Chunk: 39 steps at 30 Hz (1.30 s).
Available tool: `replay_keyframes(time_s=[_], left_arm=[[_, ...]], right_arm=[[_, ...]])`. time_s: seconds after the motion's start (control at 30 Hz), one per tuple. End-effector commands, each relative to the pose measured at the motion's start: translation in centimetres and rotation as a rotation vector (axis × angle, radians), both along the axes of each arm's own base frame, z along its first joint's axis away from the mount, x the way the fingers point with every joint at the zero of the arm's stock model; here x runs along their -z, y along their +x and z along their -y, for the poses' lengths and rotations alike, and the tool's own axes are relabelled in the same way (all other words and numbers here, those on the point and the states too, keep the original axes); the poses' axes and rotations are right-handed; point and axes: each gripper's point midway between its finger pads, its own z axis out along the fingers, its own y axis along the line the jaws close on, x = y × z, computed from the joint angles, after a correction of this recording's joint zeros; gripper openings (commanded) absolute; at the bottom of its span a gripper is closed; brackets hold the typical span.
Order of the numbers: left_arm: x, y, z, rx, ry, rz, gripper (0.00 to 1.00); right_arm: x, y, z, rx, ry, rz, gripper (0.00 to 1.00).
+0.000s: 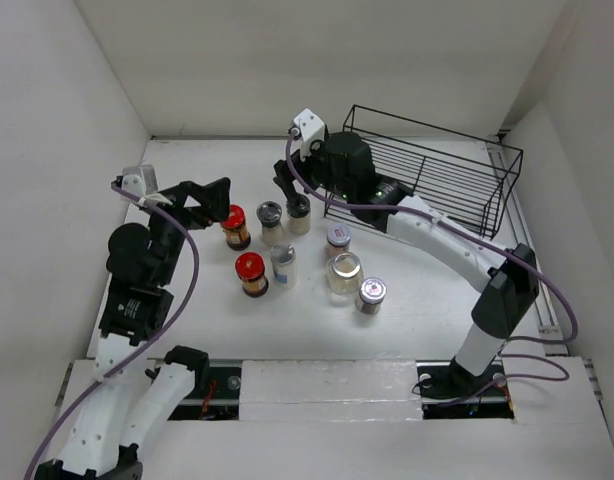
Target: Organize the condiment bottles
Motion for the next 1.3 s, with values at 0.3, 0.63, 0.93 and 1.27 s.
replay_keyframes(time_s=[0.3, 0.63, 0.93, 1.27], left_arm=[[-2.8, -2.9, -1.9, -0.06, -0.042, 0.172, 1.0], [0.2, 0.5, -6.0, -0.338, -0.172, -0.064, 0.23], [2.2, 1.2, -5.6, -0.314, -0.173, -0.093, 0.58], [2.1, 1.4, -5.2, -0.294, -0.163, -0.091, 0.59]], right_arm=[[-1.4, 2.8, -5.3, -0.064, -0.031, -0.031, 0.0], [1.8, 3.7, -9.7, -0.189, -0.073, -0.069, 0.56], [7.4, 0.5, -14.0, -0.312, -0.172, -0.126, 1.0], [12.5, -3.0, -16.0, -0.404, -0.244, -0.2, 1.0]])
